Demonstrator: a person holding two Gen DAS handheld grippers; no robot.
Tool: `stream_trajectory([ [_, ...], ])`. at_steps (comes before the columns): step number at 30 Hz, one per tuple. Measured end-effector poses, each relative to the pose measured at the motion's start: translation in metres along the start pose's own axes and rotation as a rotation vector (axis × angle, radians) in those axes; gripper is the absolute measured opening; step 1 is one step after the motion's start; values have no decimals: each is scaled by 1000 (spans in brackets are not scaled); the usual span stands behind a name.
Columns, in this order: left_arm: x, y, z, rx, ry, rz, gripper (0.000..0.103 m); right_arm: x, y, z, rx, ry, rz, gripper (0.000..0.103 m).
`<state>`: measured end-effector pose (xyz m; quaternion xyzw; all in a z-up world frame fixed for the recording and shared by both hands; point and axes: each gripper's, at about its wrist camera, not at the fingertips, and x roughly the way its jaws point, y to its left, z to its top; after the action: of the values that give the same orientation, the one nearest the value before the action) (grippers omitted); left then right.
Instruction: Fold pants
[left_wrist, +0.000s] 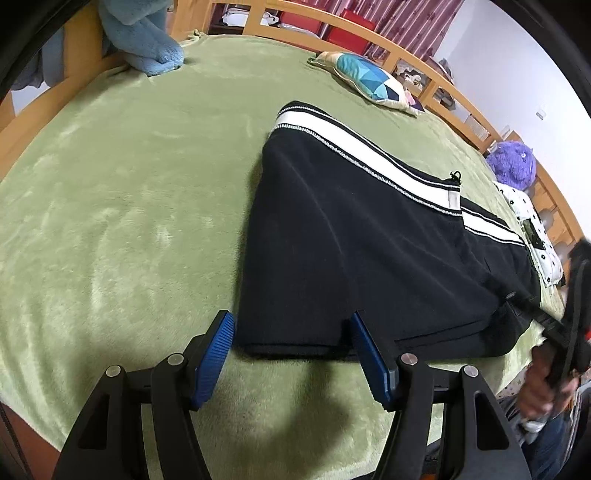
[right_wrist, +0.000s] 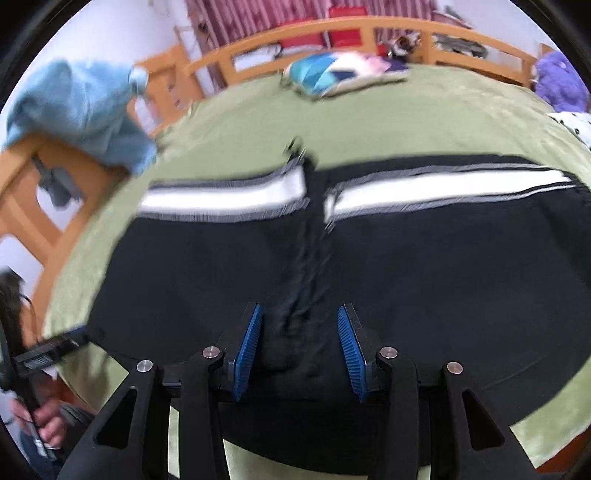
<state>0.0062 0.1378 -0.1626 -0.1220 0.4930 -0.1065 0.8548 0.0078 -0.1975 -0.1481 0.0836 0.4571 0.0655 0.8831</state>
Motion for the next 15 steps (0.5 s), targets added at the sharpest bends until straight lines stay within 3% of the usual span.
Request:
stream_trajectory([
  [1, -1, 0, 0, -3, -2, -1, 63, 8, 6, -6, -8, 18, -11, 33],
  [4, -3, -1, 0, -8, -10, -5, 63, 5, 16, -20, -65, -13, -67, 25],
  [8, -6, -7, 3, 4, -34, 27, 63, -13, 18, -29, -77, -19, -39, 24],
  [12, -14, -19, 7, 15, -69, 32, 63, -10, 21, -40, -93, -12, -67, 29],
  [15, -22, -29, 8, 24, -105, 39, 64, -19, 19, -39, -72, -29, -67, 42],
])
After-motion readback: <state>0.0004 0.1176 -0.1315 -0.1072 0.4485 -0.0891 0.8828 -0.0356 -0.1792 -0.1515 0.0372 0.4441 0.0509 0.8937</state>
